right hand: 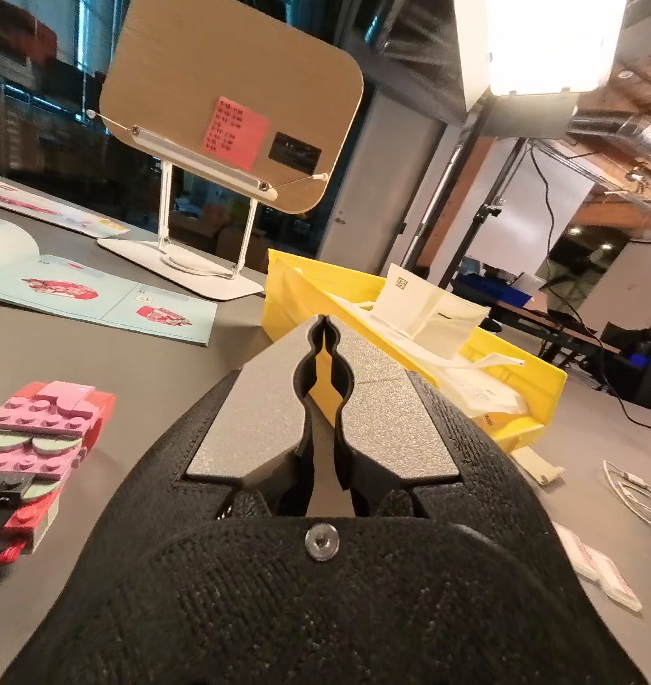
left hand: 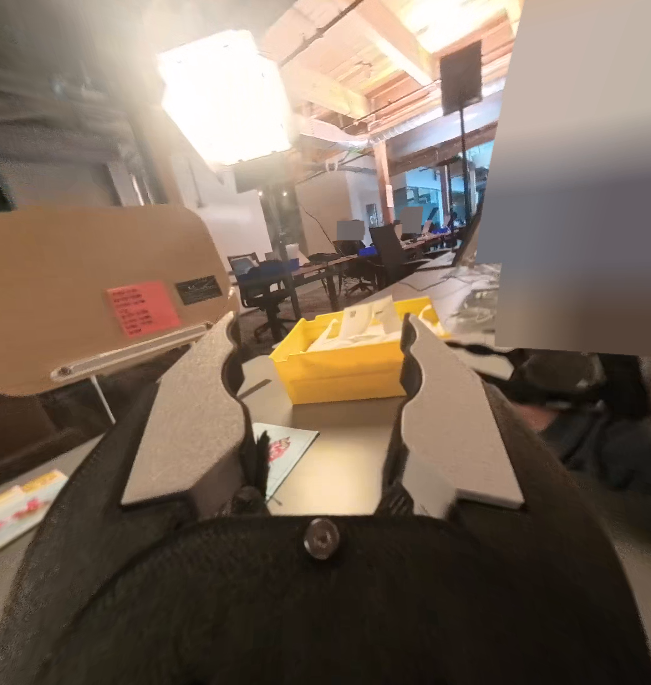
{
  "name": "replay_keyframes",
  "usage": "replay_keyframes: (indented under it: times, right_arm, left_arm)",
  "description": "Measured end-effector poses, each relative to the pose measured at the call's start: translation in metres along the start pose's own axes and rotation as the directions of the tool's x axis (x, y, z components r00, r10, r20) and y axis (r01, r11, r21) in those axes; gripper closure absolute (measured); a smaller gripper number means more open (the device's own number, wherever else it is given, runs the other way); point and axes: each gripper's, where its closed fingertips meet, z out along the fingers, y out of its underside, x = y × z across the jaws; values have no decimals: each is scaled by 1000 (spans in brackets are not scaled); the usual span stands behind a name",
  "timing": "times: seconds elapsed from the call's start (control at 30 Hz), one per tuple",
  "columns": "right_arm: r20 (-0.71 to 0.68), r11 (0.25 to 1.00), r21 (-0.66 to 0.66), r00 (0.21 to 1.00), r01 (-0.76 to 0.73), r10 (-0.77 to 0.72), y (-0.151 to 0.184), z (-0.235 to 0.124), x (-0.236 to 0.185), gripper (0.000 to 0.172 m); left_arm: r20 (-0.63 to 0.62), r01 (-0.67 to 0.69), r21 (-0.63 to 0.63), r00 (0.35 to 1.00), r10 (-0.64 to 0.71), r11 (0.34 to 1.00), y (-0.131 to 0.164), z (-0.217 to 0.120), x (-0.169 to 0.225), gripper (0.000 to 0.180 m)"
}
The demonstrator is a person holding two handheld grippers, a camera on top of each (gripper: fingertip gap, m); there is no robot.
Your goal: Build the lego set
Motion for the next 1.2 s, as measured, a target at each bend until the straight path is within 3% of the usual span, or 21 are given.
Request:
replay_keyframes:
  times: [0.13,0.27,0.33,0.4,0.47,0.57,0.63,0.73,0.8,0.93,1.2]
  right_arm:
    - [-5,1000,23,1000,-5,5,-4,-2,1,172]
    - [21,999,47,999,-25,24,-7,-3,-2,172]
    - [20,998,52,999,-34,33,-8,-3,-1,172]
    - [22,997,58,999,-46,45,-9,-3,-1,172]
    - [24,997,59,998,-56,55,-9,-3,0,172]
    - [32,996,57,998,-64,62,-8,-3,-1,172]
    - [32,996,60,998,-64,63,-9,-4,-1,172]
    - [35,996,59,997,-67,65,-9,-4,-1,172]
    - [42,996,57,997,-69,67,-8,-4,-2,172]
    - [56,996,51,996,-69,66,-7,-3,-5,172]
    - [64,997,49,996,-66,63,-7,-3,-7,172]
  left_arm:
    - [32,177,-57,984,-176,983,-38,-40,-36,94]
    - [185,289,-206,950,-253,935,-52,-109,-100,90]
    - [320,334,-364,921,-220,869,-41,-151,-141,91]
    - [450,323,-545,891,-55,774,-24,-199,-190,104]
    - [508,361,-714,857,90,600,0,-248,-234,127]
    - [486,457,-858,870,82,234,49,-305,-257,137]
    - [495,495,-869,868,39,2,80,-335,-256,144]
    - [450,458,-826,887,106,-328,111,-386,-257,155]
    - [454,457,-765,882,124,-454,124,-406,-255,163]
    - [457,458,-692,876,152,-558,139,-420,-255,175]
    - [499,488,-578,845,190,-654,149,-439,-252,160]
